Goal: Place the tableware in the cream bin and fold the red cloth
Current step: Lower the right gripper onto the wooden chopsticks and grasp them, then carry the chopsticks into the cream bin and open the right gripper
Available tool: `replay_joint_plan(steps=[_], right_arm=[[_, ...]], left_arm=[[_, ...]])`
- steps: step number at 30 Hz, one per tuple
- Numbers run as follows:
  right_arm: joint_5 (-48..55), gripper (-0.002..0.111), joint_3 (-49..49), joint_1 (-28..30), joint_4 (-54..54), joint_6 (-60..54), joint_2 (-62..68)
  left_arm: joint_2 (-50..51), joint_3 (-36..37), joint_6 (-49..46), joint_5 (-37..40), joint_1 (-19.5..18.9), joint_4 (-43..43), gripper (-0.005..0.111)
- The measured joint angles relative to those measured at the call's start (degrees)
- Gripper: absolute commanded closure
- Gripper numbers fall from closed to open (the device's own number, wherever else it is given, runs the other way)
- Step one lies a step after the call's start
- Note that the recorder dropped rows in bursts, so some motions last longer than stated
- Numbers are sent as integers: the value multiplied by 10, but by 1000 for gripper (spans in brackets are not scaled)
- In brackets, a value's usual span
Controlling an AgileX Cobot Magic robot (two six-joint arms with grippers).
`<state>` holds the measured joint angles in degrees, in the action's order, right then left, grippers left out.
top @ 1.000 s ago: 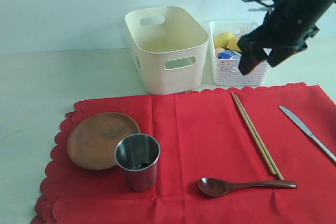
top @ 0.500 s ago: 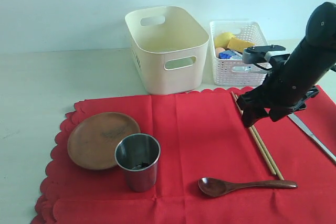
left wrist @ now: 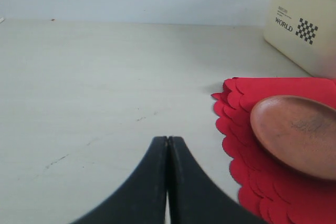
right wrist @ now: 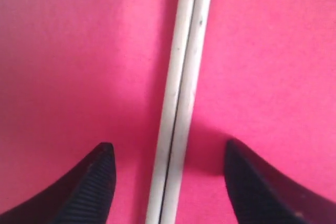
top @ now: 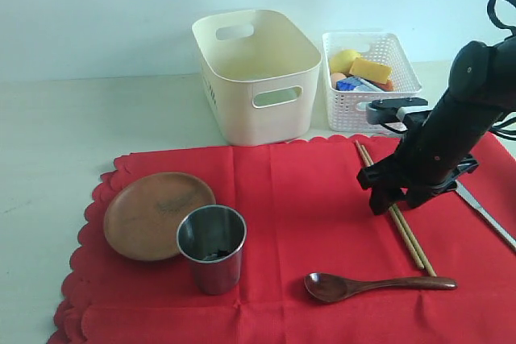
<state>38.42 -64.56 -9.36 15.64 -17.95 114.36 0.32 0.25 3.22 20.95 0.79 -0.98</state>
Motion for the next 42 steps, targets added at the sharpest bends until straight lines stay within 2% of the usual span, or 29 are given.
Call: replay_joint_plan(steps=[6,16,28,37,42], right_arm=[[-14,108,-2,0,-32,26,5],[-7,108,-2,0,-36,32,-1],[45,108,-2,0,-37,32,-161],[103,108,-136,0,-17,16,-177],[108,108,-258,0,95,-79,-144]], left_arm=[[0,0,0,0,0,0,107],[0,0,0,0,0,0,107],[0,0,0,0,0,0,107],[0,0,0,0,0,0,107],[0,0,0,0,0,0,107]])
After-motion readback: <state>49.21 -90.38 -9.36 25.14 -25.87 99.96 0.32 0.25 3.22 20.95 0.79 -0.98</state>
